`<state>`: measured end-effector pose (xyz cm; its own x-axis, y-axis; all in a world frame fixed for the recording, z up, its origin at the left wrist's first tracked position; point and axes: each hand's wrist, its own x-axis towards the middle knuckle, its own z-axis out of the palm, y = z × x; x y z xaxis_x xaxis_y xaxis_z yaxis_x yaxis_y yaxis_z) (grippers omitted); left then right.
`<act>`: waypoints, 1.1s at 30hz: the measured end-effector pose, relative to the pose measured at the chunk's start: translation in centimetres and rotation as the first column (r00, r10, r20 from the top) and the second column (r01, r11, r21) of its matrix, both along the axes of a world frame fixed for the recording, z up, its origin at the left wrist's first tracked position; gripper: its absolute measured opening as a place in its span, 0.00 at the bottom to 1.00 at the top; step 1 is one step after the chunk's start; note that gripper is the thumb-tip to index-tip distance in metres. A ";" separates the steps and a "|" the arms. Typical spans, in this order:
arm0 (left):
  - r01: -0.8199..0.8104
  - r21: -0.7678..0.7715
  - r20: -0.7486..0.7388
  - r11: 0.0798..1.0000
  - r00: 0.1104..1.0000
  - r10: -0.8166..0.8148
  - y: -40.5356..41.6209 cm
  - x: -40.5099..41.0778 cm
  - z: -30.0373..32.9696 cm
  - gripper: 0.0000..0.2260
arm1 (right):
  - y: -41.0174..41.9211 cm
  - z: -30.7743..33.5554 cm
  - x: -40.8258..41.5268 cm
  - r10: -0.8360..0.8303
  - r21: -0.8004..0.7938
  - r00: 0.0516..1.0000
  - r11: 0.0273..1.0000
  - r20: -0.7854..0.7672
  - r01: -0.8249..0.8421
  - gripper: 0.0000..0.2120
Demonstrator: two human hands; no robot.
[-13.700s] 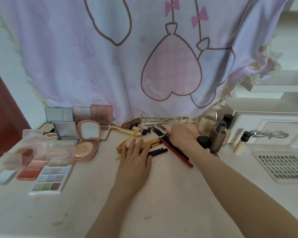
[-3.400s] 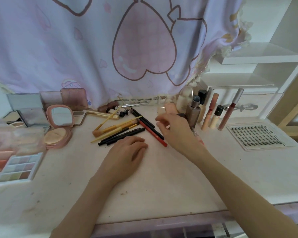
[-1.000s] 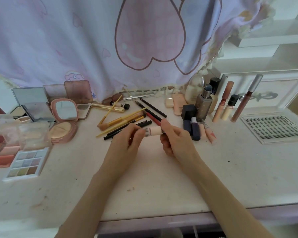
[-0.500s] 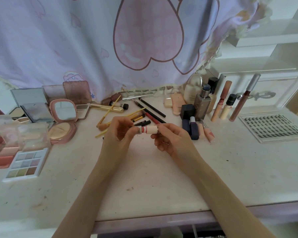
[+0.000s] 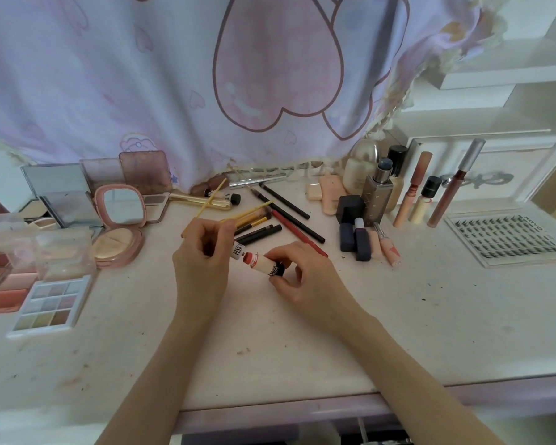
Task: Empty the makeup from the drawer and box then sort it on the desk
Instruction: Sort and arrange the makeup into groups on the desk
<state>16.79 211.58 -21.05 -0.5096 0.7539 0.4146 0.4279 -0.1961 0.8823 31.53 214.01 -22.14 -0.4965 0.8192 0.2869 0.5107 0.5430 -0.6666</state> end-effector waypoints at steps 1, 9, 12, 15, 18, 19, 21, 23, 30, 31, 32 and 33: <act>0.002 0.003 -0.002 1.000 1.000 -0.002 0.0 -0.1 0.0 0.09 | 0.0 0.1 0.0 -0.001 -0.009 1.000 1.000 -0.001 0.001 0.13; 0.066 0.020 -0.025 0.998 0.998 -0.065 0.1 0.0 0.1 0.08 | -0.2 0.4 0.0 0.015 -0.021 0.999 1.000 -0.030 -0.016 0.11; 0.100 0.029 -0.033 0.995 0.995 -0.099 0.1 -0.1 -0.1 0.07 | -0.3 0.5 0.0 0.009 -0.022 1.000 1.000 -0.025 -0.009 0.10; 0.138 0.031 -0.035 0.990 0.990 -0.137 0.1 -0.2 -0.2 0.08 | -0.3 0.5 0.0 0.006 -0.023 1.000 1.000 -0.025 -0.007 0.10; 0.177 0.036 -0.039 0.984 0.984 -0.175 0.1 -0.1 -0.2 0.10 | -0.4 0.7 0.1 0.012 -0.037 0.999 0.999 -0.034 -0.013 0.10; 0.192 0.044 -0.033 0.980 0.981 -0.190 0.1 -0.1 -0.2 0.09 | -0.4 0.7 0.1 0.014 -0.041 0.999 0.999 -0.037 -0.015 0.11; 0.217 0.066 -0.011 0.974 0.976 -0.217 0.3 -0.1 -0.3 0.05 | -0.4 0.7 0.1 0.009 -0.050 0.999 0.999 -0.049 -0.011 0.11; 0.205 0.056 -0.005 0.977 0.979 -0.205 0.5 -0.3 -0.5 0.09 | -0.5 0.8 0.2 -0.005 -0.062 0.996 0.998 -0.089 0.000 0.10; 0.246 -0.088 -0.117 0.965 0.960 -0.255 0.7 -0.4 -1.4 0.11 | 0.1 2.1 4.5 -0.185 -0.133 0.928 0.980 -0.322 0.149 0.07; 0.267 -0.121 -0.140 0.956 0.949 -0.283 0.7 -0.3 -1.5 0.07 | 0.4 2.2 5.6 -0.235 -0.145 0.911 0.970 -0.338 0.196 0.07; 0.284 -0.154 -0.181 0.946 0.933 -0.310 0.7 -0.2 -1.6 0.06 | 0.7 2.4 6.8 -0.291 -0.151 0.890 0.956 -0.350 0.253 0.07; 0.299 -0.186 -0.242 0.936 0.909 -0.339 0.6 -0.2 -1.7 0.08 | 1.1 2.5 8.1 -0.350 -0.144 0.869 0.937 -0.349 0.319 0.06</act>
